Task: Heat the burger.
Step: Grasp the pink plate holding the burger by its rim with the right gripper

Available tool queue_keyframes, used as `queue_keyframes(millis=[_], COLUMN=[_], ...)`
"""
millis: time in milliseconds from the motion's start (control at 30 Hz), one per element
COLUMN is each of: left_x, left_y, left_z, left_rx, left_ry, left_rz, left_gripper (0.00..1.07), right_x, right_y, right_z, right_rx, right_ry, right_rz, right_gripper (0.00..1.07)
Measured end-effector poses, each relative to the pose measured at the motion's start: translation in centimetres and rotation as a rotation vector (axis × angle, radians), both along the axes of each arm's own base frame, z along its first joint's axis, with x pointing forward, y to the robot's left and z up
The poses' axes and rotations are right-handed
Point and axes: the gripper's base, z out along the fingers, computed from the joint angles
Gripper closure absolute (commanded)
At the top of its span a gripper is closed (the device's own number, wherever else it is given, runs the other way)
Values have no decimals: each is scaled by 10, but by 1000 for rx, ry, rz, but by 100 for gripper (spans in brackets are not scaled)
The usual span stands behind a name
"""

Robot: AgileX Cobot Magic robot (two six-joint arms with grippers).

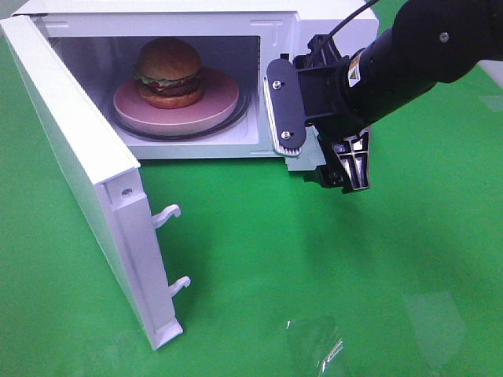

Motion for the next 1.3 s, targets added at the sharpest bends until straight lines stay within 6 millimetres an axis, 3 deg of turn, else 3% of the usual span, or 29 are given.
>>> queue_keyframes(millis=[233,800,1300], left_x=[0,0,0], left_y=[0,0,0], left_z=[0,0,0], left_rx=[0,0,0], left_ry=[0,0,0], left_rz=[0,0,0], left_gripper=[9,9,9], right_x=[7,42,77], right_y=[17,42,81], right_z=[9,-2,-31], right_rx=[18,22,23], right_ry=[-25,-37,-39], right_rz=[20,20,49], right_gripper=[13,18,21])
